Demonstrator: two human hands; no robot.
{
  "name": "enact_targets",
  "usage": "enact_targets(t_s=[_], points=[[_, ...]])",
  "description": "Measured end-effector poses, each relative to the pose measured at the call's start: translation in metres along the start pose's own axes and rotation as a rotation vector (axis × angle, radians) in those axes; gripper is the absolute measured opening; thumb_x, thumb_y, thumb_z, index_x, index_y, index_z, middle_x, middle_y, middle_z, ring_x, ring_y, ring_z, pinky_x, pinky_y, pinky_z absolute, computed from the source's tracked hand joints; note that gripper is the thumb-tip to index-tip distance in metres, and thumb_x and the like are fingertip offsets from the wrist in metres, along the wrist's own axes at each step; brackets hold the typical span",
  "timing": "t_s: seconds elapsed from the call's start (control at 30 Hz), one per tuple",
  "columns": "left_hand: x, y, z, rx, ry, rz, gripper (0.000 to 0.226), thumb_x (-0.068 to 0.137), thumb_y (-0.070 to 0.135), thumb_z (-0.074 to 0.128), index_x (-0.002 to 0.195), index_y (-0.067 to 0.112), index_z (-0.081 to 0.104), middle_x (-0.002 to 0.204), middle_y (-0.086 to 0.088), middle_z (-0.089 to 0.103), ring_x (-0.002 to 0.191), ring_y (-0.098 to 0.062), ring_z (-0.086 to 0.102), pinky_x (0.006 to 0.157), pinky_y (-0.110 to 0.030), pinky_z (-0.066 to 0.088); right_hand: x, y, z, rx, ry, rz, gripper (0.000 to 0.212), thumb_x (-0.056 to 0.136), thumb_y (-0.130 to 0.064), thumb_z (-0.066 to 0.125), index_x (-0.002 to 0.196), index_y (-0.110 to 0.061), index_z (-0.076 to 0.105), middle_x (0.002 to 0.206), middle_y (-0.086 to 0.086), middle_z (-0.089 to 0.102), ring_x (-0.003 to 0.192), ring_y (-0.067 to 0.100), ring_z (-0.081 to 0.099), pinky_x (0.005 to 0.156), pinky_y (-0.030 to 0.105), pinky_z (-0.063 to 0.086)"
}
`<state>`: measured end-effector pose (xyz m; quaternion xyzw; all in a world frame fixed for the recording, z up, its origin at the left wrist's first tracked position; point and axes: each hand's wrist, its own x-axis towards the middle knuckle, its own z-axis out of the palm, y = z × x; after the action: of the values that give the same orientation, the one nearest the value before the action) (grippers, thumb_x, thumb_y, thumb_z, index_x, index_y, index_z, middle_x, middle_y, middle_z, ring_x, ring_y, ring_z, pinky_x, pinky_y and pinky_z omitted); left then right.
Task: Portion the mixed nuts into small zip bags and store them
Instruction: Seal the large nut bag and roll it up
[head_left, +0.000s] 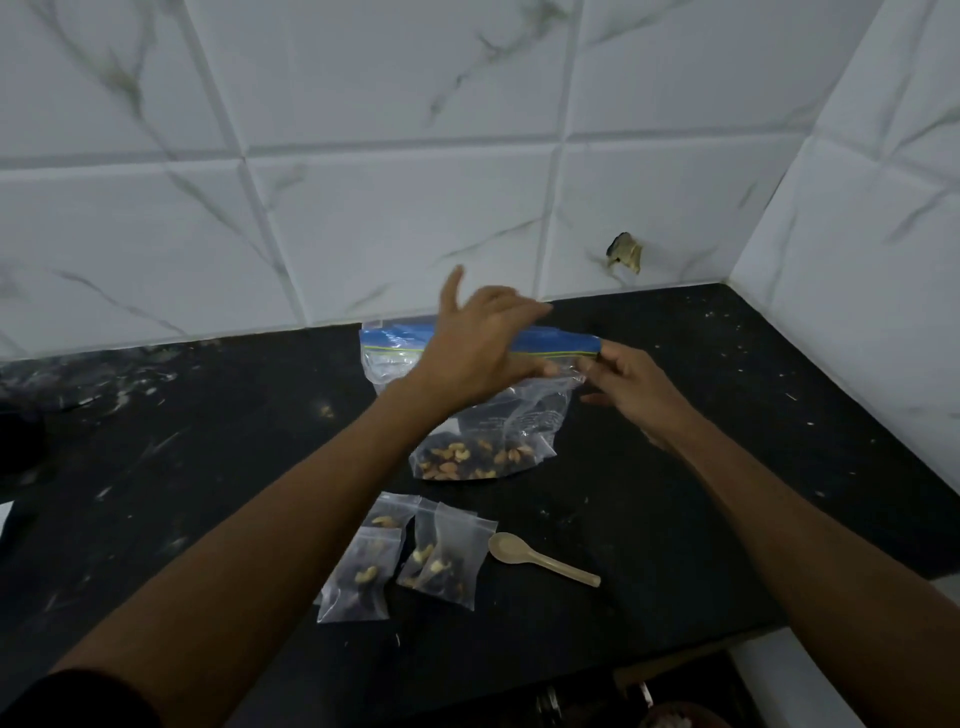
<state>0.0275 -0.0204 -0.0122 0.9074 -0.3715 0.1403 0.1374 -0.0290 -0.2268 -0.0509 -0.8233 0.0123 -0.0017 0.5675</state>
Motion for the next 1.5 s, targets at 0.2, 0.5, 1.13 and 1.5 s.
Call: enact_targets(t_s=[0.2, 0.5, 1.13, 1.5], points=[[0.041, 0.015, 0.008, -0.119, -0.107, 0.007, 0.02, 0.092, 0.037, 0.061, 0.104, 0.024, 0.071, 0.108, 0.006, 0.071, 0.11, -0.017, 0.06, 0.117, -0.044, 0.01, -0.012, 0.026, 0.017, 0.102, 0.153, 0.045, 0.024, 0.094, -0.022, 0.059, 0.118, -0.019, 0.057, 0.107, 0.002, 0.067, 0.098, 0.014, 0.065, 0.082, 0.034, 0.057], [0.041, 0.008, 0.001, -0.248, -0.031, -0.015, 0.019, 0.092, 0.031, 0.064, 0.101, 0.018, 0.074, 0.103, 0.004, 0.073, 0.1, -0.017, 0.063, 0.109, -0.032, 0.017, -0.024, 0.092, 0.077, -0.446, 0.245, 0.232, 0.011, 0.091, -0.031, 0.063, 0.097, -0.022, 0.065, 0.089, -0.008, 0.065, 0.077, 0.004, 0.058, 0.066, 0.019, 0.044], [0.05, -0.003, -0.028, -0.301, 0.043, -0.089, 0.018, 0.088, 0.033, 0.069, 0.097, 0.02, 0.076, 0.096, 0.004, 0.074, 0.092, -0.014, 0.063, 0.103, -0.029, 0.026, -0.019, 0.078, 0.053, -0.319, 0.205, 0.31, 0.062, 0.081, -0.027, 0.072, 0.137, -0.018, 0.045, 0.135, 0.01, 0.047, 0.116, 0.022, 0.053, 0.095, 0.04, 0.05], [-0.033, -0.065, -0.036, -0.471, 0.537, -0.348, 0.031, 0.096, 0.03, 0.057, 0.117, 0.009, 0.068, 0.116, -0.002, 0.068, 0.107, -0.006, 0.057, 0.092, -0.014, 0.038, 0.015, -0.036, -0.002, -0.237, 0.177, -0.151, 0.016, 0.091, -0.02, 0.063, 0.103, -0.013, 0.071, 0.089, -0.003, 0.074, 0.086, 0.009, 0.07, 0.087, 0.044, 0.055]])
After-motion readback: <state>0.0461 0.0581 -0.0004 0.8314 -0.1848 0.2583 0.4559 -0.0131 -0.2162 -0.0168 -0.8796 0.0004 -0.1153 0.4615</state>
